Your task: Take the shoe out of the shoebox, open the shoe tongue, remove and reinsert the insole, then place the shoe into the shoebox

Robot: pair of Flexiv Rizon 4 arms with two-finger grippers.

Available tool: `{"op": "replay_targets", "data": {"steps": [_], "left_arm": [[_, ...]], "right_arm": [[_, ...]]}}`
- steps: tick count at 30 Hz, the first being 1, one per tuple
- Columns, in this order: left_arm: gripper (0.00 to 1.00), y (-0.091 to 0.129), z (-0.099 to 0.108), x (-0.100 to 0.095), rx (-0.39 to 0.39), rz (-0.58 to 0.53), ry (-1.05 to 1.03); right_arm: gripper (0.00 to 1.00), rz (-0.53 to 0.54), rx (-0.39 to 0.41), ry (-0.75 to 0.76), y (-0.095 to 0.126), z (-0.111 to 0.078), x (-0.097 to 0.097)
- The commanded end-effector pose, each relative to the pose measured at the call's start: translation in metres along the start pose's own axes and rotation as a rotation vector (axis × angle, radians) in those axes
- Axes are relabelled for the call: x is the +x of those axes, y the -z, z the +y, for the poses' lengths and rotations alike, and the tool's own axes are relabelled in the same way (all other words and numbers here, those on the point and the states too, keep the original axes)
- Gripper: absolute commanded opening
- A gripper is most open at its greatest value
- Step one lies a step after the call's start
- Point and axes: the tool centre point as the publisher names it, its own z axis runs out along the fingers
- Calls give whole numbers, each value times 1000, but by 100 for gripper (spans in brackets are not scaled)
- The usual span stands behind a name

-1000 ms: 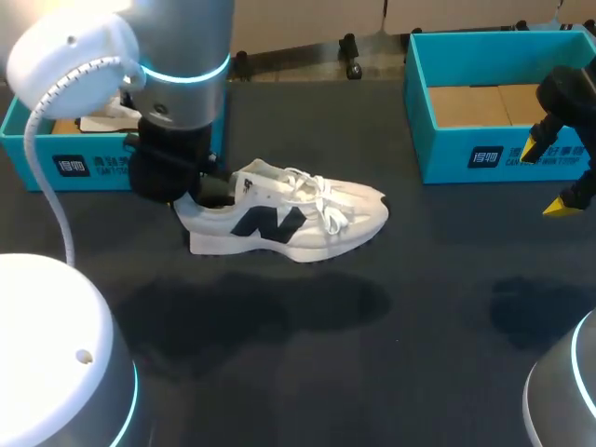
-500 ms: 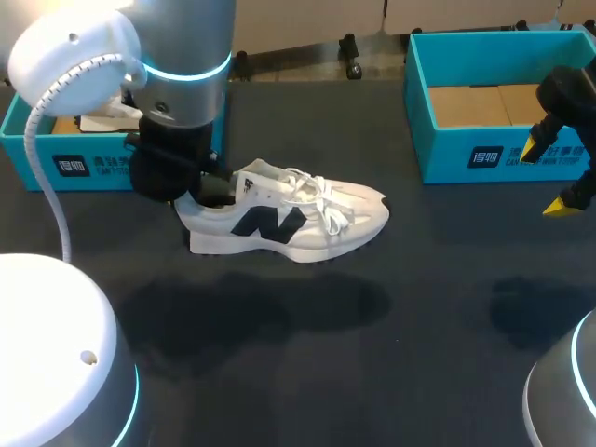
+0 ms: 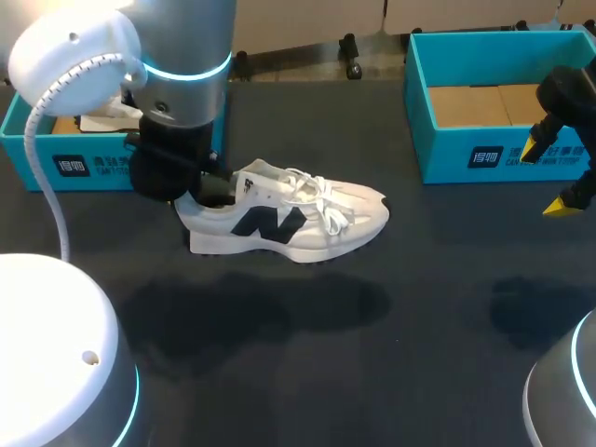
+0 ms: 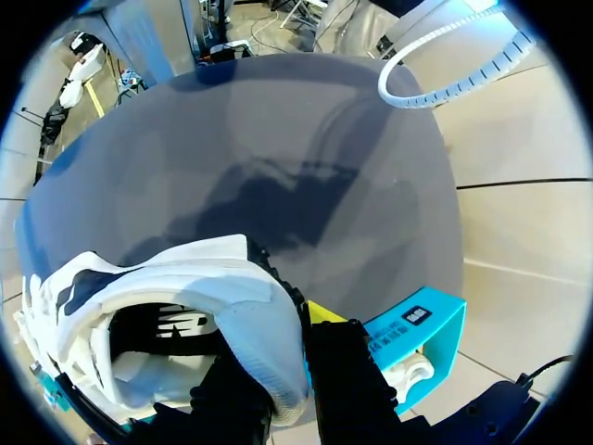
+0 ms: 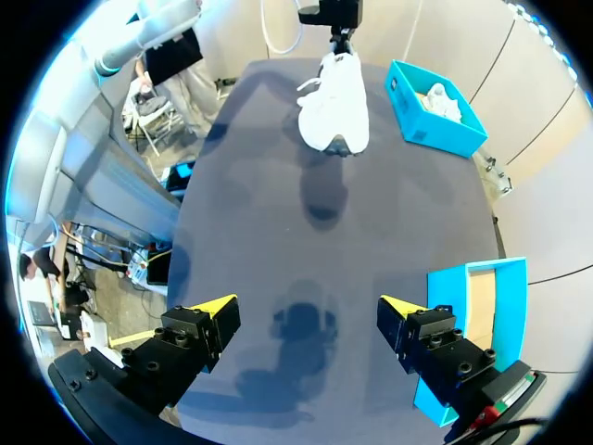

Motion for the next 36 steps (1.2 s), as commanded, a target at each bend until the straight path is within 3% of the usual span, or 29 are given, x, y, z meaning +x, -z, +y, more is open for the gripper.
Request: {"op": "replay_targets", "data": {"steps": [1,16,25,36], "left_arm": [[0,1,1,0,1,-1,1],[0,1,1,0,1,-1,1],[0,-20,5,-3,10,-17,46],[0,-54,10,-20,4,20,58]], "right_arm": [[100,2,2,0,-1,0,-1],[100,2,2,0,-1,0,-1],[100,2,2,0,-1,0,-1],[100,2,2,0,-1,0,-1]]}}
